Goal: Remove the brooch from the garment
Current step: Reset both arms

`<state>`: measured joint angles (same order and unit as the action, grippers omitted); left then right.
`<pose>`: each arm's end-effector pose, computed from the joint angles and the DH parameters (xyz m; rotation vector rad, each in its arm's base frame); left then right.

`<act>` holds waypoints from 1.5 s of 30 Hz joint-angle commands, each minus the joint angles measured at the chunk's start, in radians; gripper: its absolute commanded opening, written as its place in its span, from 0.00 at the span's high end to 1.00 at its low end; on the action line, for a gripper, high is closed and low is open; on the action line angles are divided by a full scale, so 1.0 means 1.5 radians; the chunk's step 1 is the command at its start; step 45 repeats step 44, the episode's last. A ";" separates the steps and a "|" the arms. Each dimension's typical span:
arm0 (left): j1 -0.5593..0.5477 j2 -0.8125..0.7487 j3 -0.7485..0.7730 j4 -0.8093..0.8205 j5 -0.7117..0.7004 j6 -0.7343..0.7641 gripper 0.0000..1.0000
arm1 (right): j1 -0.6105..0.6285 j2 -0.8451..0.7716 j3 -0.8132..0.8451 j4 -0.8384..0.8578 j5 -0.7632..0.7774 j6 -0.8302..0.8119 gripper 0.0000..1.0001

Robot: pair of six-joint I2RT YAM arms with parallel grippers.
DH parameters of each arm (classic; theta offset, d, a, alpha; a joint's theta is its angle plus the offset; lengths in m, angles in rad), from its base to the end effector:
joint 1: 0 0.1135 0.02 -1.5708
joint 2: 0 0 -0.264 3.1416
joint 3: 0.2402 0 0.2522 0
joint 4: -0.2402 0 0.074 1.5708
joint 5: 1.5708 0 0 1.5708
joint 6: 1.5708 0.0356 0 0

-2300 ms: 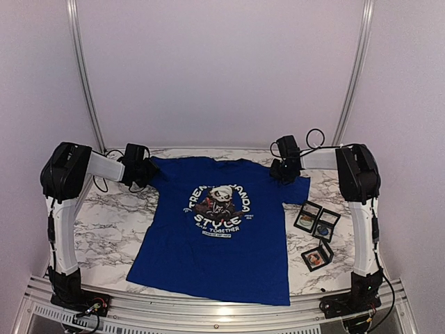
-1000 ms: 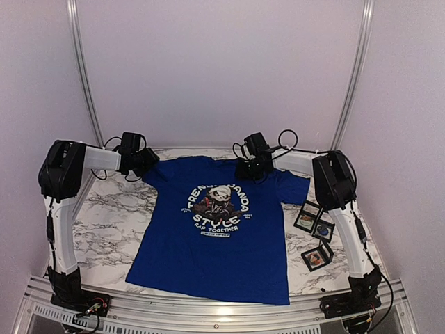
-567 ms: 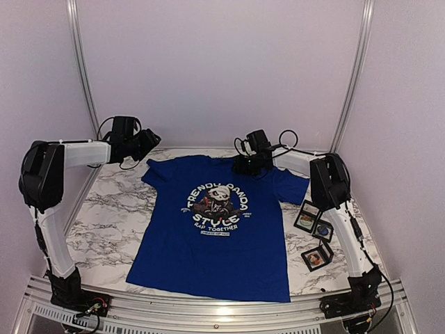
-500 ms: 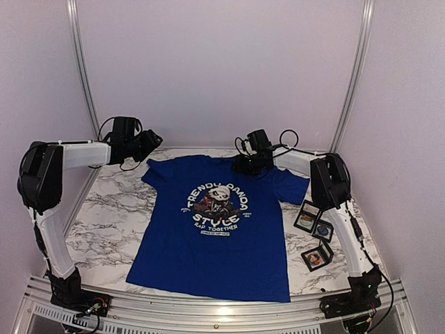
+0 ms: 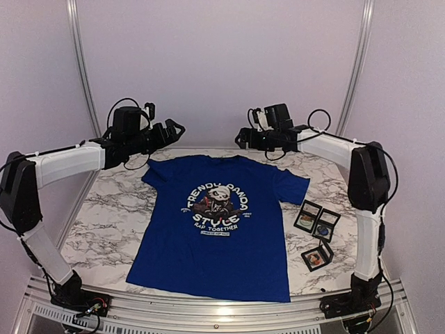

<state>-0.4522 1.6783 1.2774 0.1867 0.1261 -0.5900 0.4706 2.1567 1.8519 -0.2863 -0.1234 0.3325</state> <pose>0.3615 -0.1806 0.3124 -0.0337 1.8663 -0.8499 0.4512 0.2344 0.2563 -0.2258 2.2064 0.5880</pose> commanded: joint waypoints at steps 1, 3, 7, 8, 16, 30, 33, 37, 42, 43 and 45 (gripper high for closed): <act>-0.019 -0.040 -0.013 0.005 -0.023 0.061 0.01 | 0.023 -0.132 -0.108 0.109 0.047 -0.020 0.04; -0.033 -0.058 -0.013 0.001 -0.032 0.085 0.01 | 0.027 -0.193 -0.172 0.144 0.060 -0.019 0.02; -0.043 -0.094 -0.030 -0.002 -0.033 0.111 0.01 | 0.027 -0.317 -0.296 0.195 0.090 -0.014 0.02; -0.044 -0.104 -0.037 -0.002 -0.033 0.114 0.01 | 0.027 -0.341 -0.323 0.213 0.107 -0.013 0.01; -0.043 -0.197 -0.103 0.001 -0.064 0.139 0.01 | 0.027 -0.474 -0.443 0.267 0.147 -0.011 0.02; -0.043 -0.263 -0.138 -0.005 -0.102 0.147 0.01 | 0.027 -0.490 -0.440 0.256 0.151 -0.001 0.01; -0.042 -0.266 -0.139 -0.009 -0.103 0.147 0.01 | 0.027 -0.491 -0.442 0.260 0.150 0.002 0.02; -0.042 -0.268 -0.138 -0.019 -0.108 0.151 0.01 | 0.027 -0.490 -0.443 0.263 0.147 0.005 0.02; -0.042 -0.270 -0.138 -0.022 -0.108 0.153 0.01 | 0.027 -0.488 -0.443 0.266 0.147 0.005 0.02; -0.042 -0.270 -0.138 -0.022 -0.107 0.153 0.01 | 0.027 -0.487 -0.444 0.266 0.147 0.005 0.02; -0.042 -0.270 -0.138 -0.021 -0.107 0.153 0.01 | 0.027 -0.486 -0.443 0.267 0.147 0.005 0.01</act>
